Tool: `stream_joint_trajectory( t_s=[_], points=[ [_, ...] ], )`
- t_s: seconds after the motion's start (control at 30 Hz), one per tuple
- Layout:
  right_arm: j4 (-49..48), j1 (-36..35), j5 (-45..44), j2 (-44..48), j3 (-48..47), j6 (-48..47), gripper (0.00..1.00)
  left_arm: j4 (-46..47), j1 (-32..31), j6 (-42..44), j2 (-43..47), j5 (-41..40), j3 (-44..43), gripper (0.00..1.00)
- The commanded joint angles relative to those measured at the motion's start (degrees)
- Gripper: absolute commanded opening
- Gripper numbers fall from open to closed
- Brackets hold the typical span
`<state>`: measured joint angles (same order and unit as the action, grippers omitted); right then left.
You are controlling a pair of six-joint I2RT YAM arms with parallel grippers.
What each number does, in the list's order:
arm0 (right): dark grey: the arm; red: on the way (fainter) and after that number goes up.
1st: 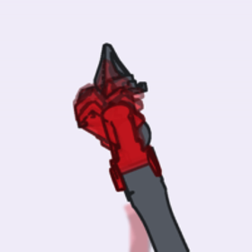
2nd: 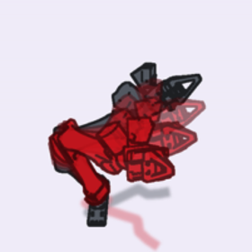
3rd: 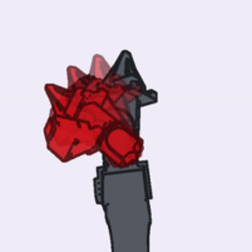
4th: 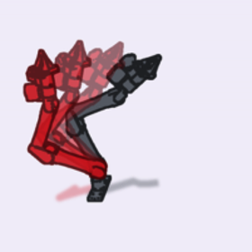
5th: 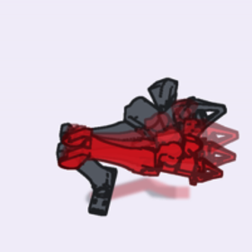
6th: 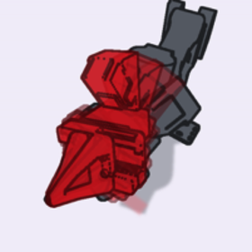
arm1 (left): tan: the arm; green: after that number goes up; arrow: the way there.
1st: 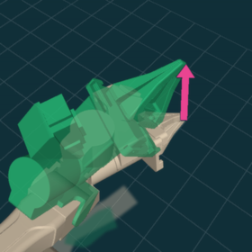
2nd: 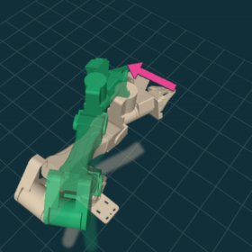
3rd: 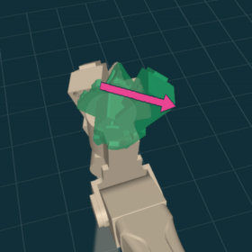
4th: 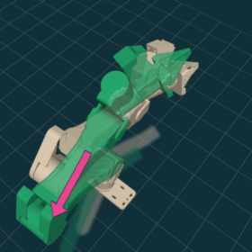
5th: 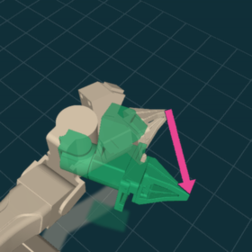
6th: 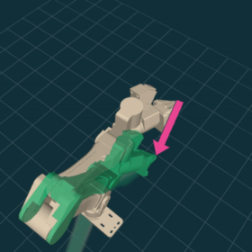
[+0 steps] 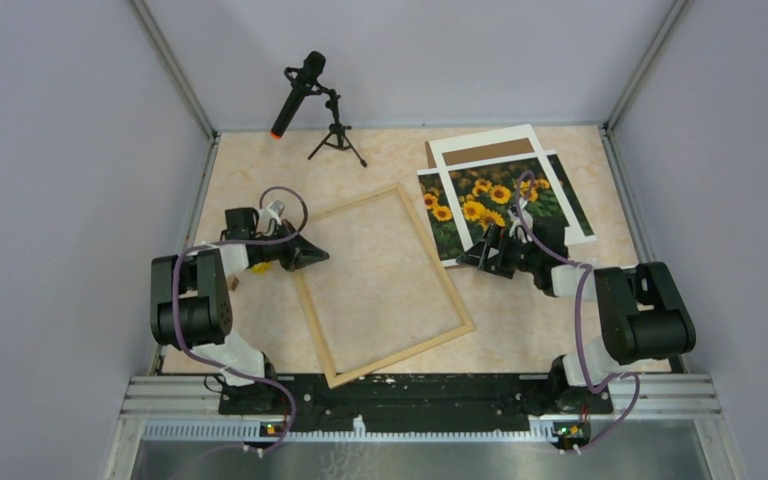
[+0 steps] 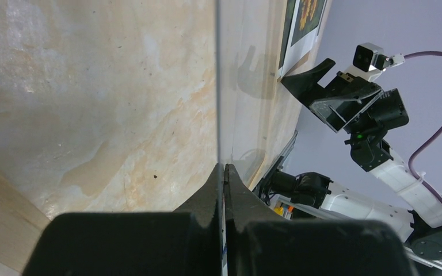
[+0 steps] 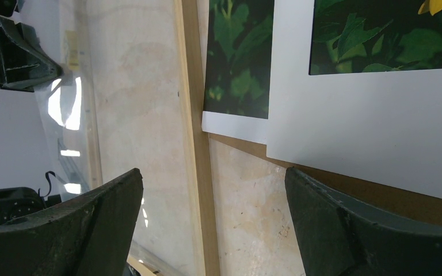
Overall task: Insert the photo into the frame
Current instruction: Place the photo frame item in the photo frame.
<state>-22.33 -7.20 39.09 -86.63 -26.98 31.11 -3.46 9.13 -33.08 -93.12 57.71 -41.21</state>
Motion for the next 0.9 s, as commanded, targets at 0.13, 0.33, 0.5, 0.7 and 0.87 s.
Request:
stream_joint_trajectory(
  t_s=[0.13,0.33,0.5,0.7,0.87],
  points=[
    [1.23,0.61,-2.20,-0.28,1.16,-1.80,0.92,-0.96,0.27,2.87,-0.32,1.86,-2.52,0.00],
    [1.17,0.58,-2.01,-0.38,1.19,-1.84,0.92,-2.53,0.70,4.60,-1.21,2.51,-3.61,0.00],
    [0.99,0.57,-1.96,-0.60,1.24,-1.76,0.92,-2.84,0.89,5.16,-1.25,2.67,-3.50,0.00],
    [0.81,0.57,-1.75,-0.87,1.25,-1.74,0.92,-2.95,1.28,5.22,-1.64,2.76,-3.96,0.00],
    [0.90,0.59,-1.59,-1.08,1.21,-1.64,0.92,-2.78,1.72,5.55,-1.22,2.88,-3.94,0.00]
  ],
)
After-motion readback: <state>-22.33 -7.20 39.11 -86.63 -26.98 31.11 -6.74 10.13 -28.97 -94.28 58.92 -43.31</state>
